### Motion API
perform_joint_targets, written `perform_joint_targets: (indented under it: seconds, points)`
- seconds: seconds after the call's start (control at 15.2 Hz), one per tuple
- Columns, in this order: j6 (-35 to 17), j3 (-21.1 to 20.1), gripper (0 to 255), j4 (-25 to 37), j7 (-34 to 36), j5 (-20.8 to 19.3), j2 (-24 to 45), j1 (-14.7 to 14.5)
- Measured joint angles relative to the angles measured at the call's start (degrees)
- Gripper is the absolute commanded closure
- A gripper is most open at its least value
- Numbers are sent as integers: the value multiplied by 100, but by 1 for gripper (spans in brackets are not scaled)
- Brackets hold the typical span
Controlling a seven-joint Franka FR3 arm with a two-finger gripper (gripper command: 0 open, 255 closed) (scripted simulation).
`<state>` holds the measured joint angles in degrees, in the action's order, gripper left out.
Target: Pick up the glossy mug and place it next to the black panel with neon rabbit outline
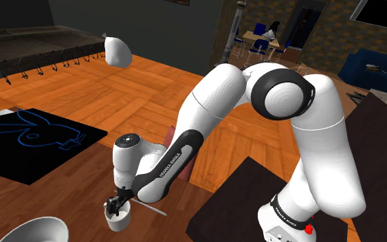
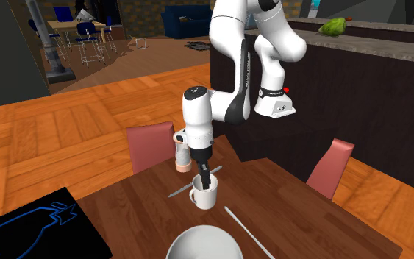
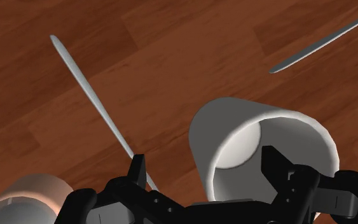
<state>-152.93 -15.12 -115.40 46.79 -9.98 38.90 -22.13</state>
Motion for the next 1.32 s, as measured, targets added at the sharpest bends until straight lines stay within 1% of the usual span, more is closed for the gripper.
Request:
perform_joint_targets:
  seconds: [0.07, 0.13, 0.79, 1.32]
  points:
    - [-1, 0, 0, 0, 0, 0, 0, 0]
    - [-1, 0, 255, 0, 0, 0, 0, 0]
    - [-2, 1, 255, 0, 0, 0, 0, 0]
    - [321, -154, 255, -153, -56, 131, -474, 119]
